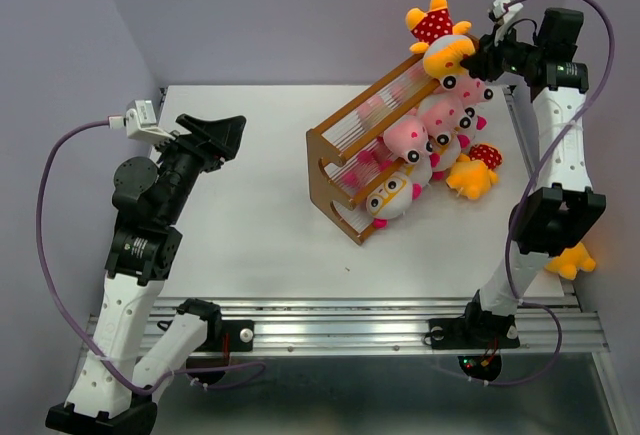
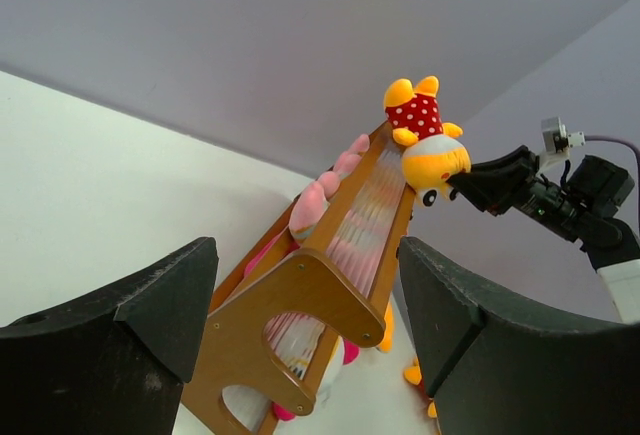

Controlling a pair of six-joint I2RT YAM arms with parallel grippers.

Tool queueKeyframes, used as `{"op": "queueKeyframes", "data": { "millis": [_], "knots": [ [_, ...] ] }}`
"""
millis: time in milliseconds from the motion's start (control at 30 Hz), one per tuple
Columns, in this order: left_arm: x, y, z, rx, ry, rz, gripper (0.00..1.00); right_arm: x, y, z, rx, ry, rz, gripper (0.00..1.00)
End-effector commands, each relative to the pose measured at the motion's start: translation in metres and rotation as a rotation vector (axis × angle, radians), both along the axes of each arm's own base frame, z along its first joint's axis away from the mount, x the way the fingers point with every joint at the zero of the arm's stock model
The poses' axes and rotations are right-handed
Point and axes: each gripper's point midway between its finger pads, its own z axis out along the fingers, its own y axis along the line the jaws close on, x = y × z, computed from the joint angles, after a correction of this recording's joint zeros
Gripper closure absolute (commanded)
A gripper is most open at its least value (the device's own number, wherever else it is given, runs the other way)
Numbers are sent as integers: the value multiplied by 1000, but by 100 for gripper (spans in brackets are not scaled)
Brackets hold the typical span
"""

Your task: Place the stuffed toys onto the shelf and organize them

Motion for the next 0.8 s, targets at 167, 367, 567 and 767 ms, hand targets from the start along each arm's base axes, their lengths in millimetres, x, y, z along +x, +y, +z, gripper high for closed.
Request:
{"op": "queueKeyframes", "data": {
  "millis": [167,367,567,767],
  "knots": [
    [1,3,0,9,-30,12,16,6,-17,28,-7,-84,-49,59],
    [4,1,-1,13,-28,6,16,6,-29,31,10,-85,-83,57],
    [7,0,-2,10,-22,4,16,7,-35,31,16,-85,-101,51],
    [7,0,-2,6,-19,0,17,11,-40,31,21,-91,-115,45]
  ]
}}
